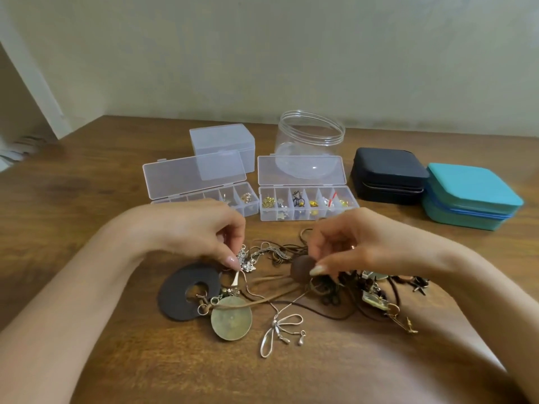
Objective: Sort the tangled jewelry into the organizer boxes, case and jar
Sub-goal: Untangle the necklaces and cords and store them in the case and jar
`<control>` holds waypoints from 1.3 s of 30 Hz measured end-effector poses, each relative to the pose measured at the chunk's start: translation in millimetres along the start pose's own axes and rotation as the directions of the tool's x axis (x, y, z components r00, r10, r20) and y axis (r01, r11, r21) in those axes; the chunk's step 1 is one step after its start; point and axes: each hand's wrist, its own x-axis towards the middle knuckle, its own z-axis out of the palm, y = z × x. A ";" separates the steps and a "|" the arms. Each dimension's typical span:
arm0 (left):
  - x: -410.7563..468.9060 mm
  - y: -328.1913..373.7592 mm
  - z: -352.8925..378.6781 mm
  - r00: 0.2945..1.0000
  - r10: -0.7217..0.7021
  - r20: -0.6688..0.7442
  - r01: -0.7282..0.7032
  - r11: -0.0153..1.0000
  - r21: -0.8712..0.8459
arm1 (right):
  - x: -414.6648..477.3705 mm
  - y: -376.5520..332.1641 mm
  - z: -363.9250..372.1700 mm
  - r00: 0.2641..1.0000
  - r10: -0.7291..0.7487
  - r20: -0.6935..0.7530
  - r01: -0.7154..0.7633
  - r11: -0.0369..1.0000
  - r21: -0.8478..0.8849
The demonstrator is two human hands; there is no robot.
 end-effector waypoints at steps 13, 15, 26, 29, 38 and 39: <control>-3.6 -5.7 -10.1 0.996 0.082 -0.029 -0.086 0.984 -0.153 | 1.5 4.0 -5.1 0.962 -0.052 -0.269 0.025 0.994 -0.102; -6.8 -3.8 -12.1 0.995 0.104 0.007 -0.102 0.986 -0.131 | 2.2 4.4 -3.6 0.964 -0.054 -0.260 0.025 0.993 -0.112; -5.3 -7.1 -7.9 1.000 0.018 0.017 -0.019 0.997 0.070 | -1.9 12.0 -24.8 0.853 -0.021 -0.521 -0.090 0.978 -0.188; -5.0 -7.6 -11.2 0.997 0.040 -0.065 -0.041 0.999 -0.012 | -6.6 18.2 -36.3 0.878 0.072 -0.473 -0.215 0.943 -0.256; 3.2 -4.6 -8.2 0.872 -0.033 -0.489 0.006 0.998 -0.056 | -16.3 27.1 -48.5 0.886 0.224 -0.406 -0.354 0.892 -0.280; 3.5 -6.0 -9.8 0.817 -0.071 -0.572 0.057 0.997 -0.043 | -15.9 27.1 -48.9 0.878 0.210 -0.431 -0.351 0.893 -0.280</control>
